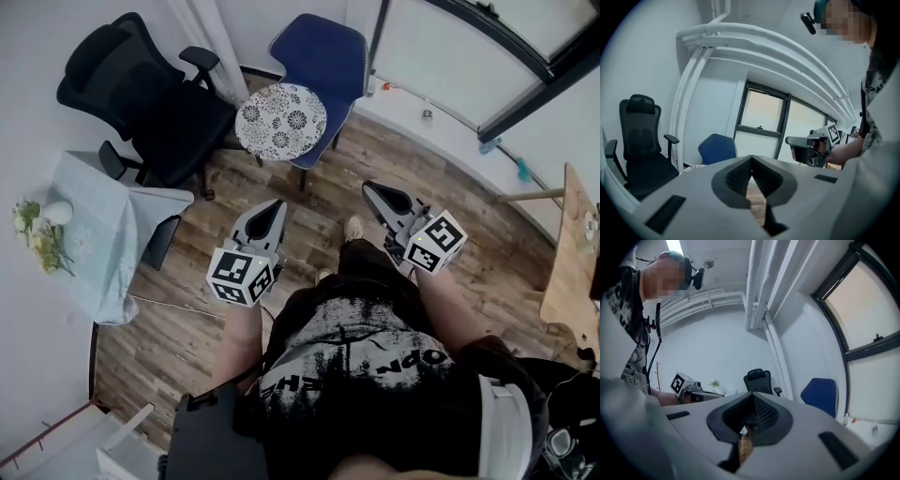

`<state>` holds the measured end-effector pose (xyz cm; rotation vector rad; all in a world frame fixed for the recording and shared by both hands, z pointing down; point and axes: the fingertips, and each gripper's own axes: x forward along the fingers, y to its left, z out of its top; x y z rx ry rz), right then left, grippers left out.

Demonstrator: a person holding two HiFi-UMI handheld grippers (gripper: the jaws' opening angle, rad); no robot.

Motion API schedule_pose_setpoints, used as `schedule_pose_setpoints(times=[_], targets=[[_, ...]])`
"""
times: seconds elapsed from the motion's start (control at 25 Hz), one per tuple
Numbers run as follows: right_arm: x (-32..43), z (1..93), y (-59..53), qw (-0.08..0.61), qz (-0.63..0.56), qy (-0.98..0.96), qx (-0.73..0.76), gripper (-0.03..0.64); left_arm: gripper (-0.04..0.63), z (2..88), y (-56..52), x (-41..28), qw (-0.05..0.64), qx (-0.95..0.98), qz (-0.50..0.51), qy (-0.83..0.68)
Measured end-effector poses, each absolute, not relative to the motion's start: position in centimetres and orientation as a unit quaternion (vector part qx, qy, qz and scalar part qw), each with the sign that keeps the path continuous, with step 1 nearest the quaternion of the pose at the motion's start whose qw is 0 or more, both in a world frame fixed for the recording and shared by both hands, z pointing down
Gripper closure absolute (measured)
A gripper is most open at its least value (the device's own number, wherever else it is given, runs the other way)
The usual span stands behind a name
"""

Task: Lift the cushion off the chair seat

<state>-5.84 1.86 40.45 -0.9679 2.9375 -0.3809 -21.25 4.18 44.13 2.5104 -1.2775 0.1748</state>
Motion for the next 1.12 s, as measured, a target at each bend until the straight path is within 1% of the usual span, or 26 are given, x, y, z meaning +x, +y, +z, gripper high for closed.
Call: schedule_pose_setpoints(times=[0.16, 0.32, 0.6, 0.96, 1.12], targets=[[-6.4, 41.1, -0.3, -0.005, -0.106, 0.946, -0.306, 0.606, 0.583, 44.1, 1.8, -21.8, 0.164, 0.876, 0.052, -0.451], [-6.7, 41.4, -3.5, -0.008, -0.101, 0.948, -0.301, 0.606, 0.583, 43.9, -1.5, -22.0, 0.163, 0.873, 0.047, -0.457], [-7.2, 41.1, -11.0, -0.020, -0.094, 0.956, -0.278, 0.606, 0.583, 43.6, -8.4, -22.2, 0.165, 0.866, 0.047, -0.470], [-6.7, 40.8, -22.2, -0.035, -0.093, 0.968, -0.232, 0.606, 0.583, 42.6, -19.4, -20.2, 0.169, 0.854, 0.035, -0.492], [-6.2, 41.6, -26.2, -0.037, -0.096, 0.972, -0.212, 0.606, 0.583, 42.8, -22.9, -19.2, 0.163, 0.847, 0.052, -0.504]])
